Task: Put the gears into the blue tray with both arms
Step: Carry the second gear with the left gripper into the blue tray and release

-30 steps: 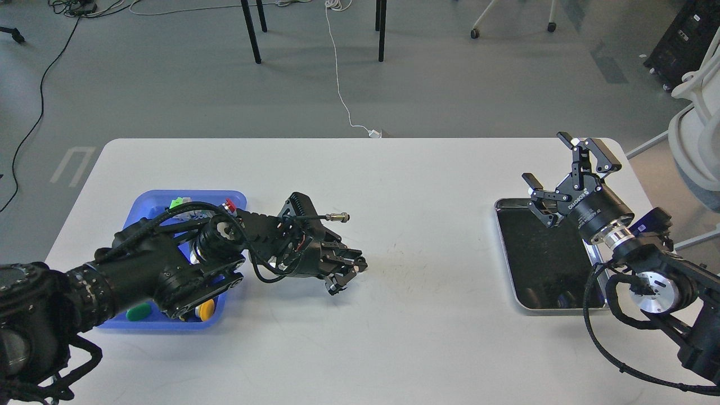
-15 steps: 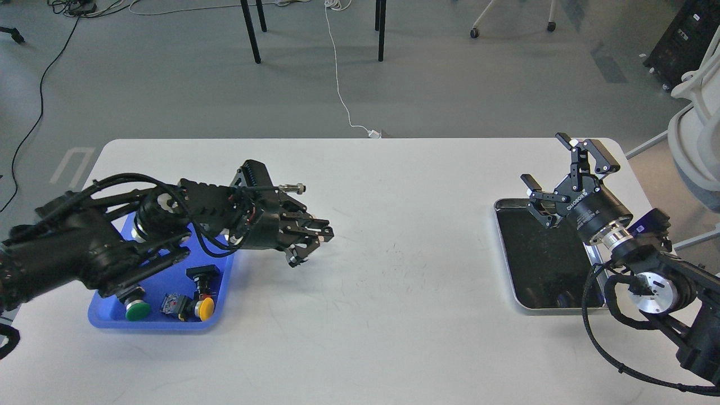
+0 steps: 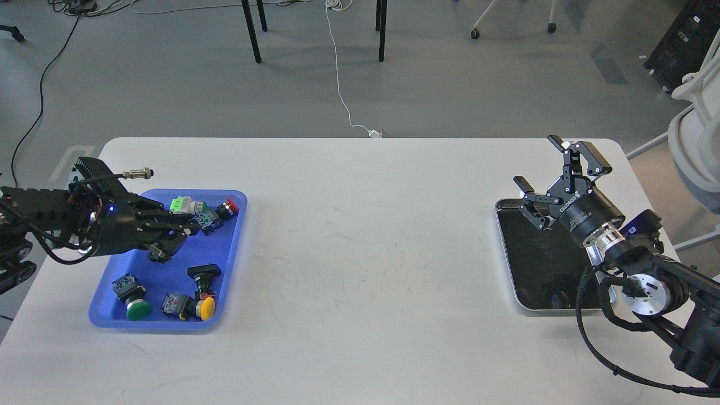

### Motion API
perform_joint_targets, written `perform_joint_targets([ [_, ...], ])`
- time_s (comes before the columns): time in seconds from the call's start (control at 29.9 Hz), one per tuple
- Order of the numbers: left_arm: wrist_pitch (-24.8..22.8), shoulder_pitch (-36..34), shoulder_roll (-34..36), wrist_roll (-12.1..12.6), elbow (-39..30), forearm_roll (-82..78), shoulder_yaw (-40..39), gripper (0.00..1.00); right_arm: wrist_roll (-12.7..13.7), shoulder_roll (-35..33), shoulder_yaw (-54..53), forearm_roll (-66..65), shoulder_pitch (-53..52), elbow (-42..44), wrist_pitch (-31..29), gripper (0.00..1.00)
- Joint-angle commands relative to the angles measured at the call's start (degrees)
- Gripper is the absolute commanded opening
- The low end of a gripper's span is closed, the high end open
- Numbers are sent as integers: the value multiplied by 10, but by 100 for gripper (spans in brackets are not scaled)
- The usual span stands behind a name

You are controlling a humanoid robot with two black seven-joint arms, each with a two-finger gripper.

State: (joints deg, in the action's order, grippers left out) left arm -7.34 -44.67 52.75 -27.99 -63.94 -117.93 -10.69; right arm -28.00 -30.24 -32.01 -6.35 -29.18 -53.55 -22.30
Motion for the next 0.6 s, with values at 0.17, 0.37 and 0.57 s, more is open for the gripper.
perform_joint_targets([
  [0.17, 0, 11, -41, 0, 69, 1, 6, 13, 0, -1, 0, -1, -1, 3, -1, 97],
  [0.37, 0, 21, -58, 0, 73, -1, 7, 18, 0, -3, 0, -1, 0, 2, -1, 97],
  [0.57, 0, 29, -59, 0, 82, -1, 7, 35, 0, -7, 0, 0, 3, 2, -1, 97],
])
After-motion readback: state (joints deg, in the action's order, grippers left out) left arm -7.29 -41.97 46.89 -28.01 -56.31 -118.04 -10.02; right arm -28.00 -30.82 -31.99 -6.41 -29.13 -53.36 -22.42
